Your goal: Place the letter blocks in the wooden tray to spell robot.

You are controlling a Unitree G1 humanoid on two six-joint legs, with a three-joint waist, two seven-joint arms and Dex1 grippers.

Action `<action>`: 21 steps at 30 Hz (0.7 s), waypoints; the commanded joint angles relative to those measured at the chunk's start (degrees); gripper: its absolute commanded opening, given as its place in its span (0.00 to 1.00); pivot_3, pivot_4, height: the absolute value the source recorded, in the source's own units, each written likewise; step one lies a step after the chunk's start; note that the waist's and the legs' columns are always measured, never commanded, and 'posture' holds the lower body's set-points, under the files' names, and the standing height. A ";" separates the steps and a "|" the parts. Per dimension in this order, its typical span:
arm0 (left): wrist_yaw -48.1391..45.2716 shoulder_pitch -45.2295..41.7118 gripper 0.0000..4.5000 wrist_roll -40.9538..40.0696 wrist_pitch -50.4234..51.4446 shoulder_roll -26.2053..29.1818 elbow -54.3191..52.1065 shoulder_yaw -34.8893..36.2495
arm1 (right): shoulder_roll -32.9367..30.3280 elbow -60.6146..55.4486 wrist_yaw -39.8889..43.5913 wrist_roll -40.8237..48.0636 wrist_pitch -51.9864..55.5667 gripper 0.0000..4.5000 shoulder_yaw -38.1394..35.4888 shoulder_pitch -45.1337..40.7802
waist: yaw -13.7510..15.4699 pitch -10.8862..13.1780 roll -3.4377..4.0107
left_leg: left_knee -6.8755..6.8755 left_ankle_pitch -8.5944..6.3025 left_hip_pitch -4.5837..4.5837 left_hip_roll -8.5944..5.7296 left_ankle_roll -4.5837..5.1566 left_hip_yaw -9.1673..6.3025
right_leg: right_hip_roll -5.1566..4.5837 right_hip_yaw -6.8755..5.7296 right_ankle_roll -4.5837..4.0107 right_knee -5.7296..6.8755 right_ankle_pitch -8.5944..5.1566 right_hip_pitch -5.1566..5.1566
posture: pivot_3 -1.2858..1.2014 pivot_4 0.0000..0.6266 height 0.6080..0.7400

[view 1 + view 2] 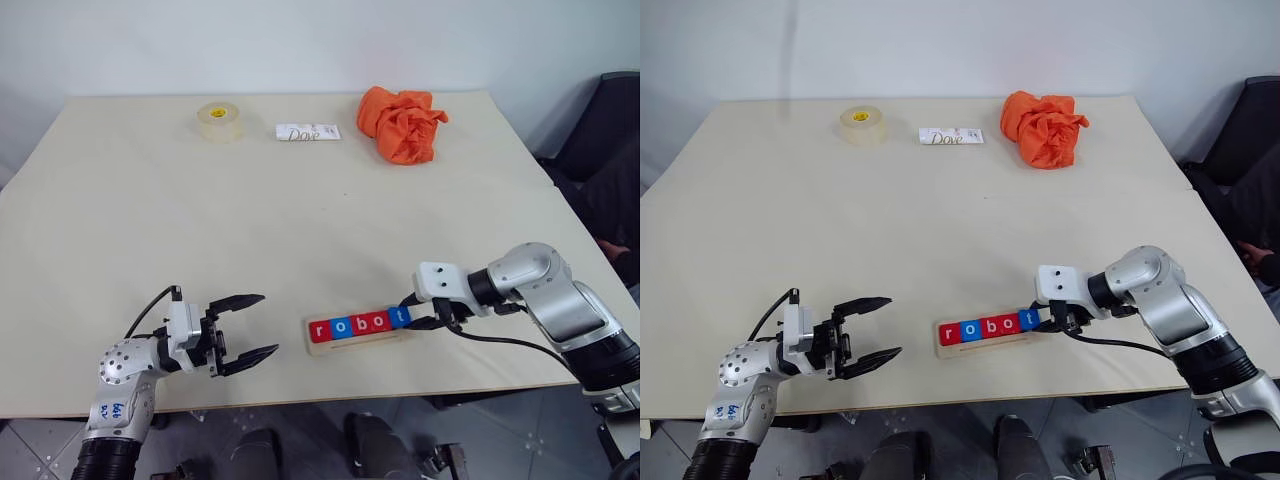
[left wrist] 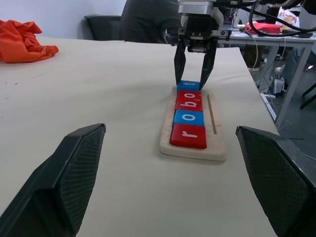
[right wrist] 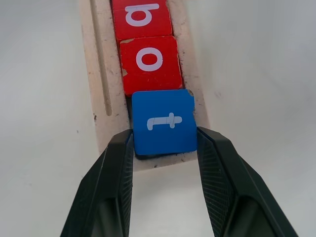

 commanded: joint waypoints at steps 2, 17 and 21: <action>0.34 -0.37 1.00 -0.41 -0.94 -0.13 -0.06 0.32 | 1.25 -2.13 0.23 0.38 1.96 0.32 1.96 1.63 | -0.01 -0.01 -0.02 | 0.00 0.00 0.00 0.00 0.00 0.00 | 0.00 0.00 -0.01 0.00 0.00 0.00 | 0.52 0.24 1.00; -0.24 -1.27 1.00 -0.48 -1.44 0.01 1.05 0.21 | 1.37 -1.61 -0.07 -0.27 1.20 1.00 0.55 -0.99 | 0.10 -0.03 -0.06 | 0.02 0.00 0.05 0.00 -0.01 0.01 | -0.03 0.01 -0.04 -0.01 -0.02 0.06 | 0.52 0.24 1.00; -0.25 -1.18 1.00 -0.52 -1.46 0.08 0.89 0.23 | 1.11 -2.44 -0.07 1.43 2.45 1.00 -0.90 -1.39 | 0.16 -0.01 -0.02 | 0.00 0.00 -0.05 -0.04 -0.01 0.02 | -0.08 0.01 -0.02 -0.02 -0.01 -0.02 | 0.52 0.24 1.00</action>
